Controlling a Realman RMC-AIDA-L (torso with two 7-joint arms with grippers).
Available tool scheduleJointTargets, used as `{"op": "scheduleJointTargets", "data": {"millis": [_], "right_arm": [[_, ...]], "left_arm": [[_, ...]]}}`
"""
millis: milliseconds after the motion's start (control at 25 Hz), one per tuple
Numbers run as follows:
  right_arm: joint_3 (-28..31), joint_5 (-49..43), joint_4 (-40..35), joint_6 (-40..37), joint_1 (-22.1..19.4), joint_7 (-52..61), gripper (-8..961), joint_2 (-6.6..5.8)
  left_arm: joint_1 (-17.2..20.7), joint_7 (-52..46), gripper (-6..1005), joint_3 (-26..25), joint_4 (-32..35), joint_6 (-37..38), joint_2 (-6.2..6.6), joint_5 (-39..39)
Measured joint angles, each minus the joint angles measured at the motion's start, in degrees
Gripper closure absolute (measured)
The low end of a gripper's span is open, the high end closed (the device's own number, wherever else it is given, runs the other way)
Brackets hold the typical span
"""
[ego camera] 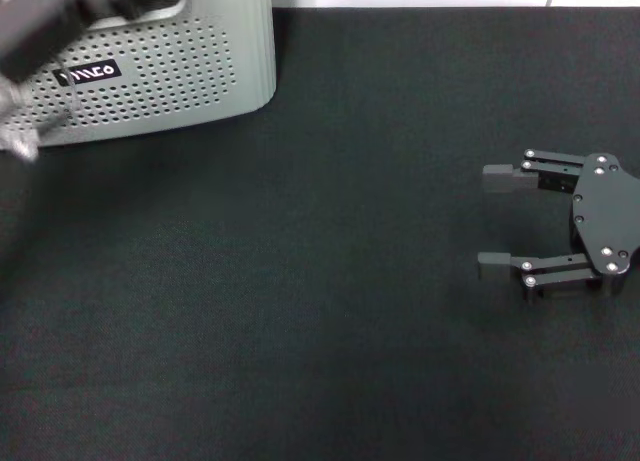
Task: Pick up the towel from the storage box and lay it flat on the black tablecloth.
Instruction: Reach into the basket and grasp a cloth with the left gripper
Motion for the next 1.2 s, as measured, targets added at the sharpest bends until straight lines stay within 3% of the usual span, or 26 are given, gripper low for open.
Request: {"op": "scheduleJointTargets", "data": {"millis": [240, 440, 600, 880, 1200], "right_arm": [[0.0, 0.0, 0.5, -0.9, 0.2, -0.4, 90, -0.03], [-0.1, -0.2, 0.9, -1.4, 0.4, -0.7, 91, 0.01], [-0.1, -0.8, 1.8, -2.0, 1.1, -1.0, 92, 0.01], [-0.1, -1.4, 3.5, -3.1, 1.8, -2.8, 94, 0.00], [-0.1, -1.4, 3.5, -4.3, 1.9, -3.0, 96, 0.00]], "left_arm": [[-4.6, -3.6, 157, -0.4, 2.4, -10.8, 0.45, -2.2], [-7.5, -5.6, 285, 0.7, 8.4, -23.4, 0.15, 3.0], [-8.4, -6.8, 283, 3.8, 14.3, -34.4, 0.18, 7.5], [-8.5, -15.1, 281, 6.0, 25.6, -49.2, 0.22, 23.5], [-7.9, -15.3, 281, 5.3, 30.0, -58.2, 0.31, 41.9]]}}
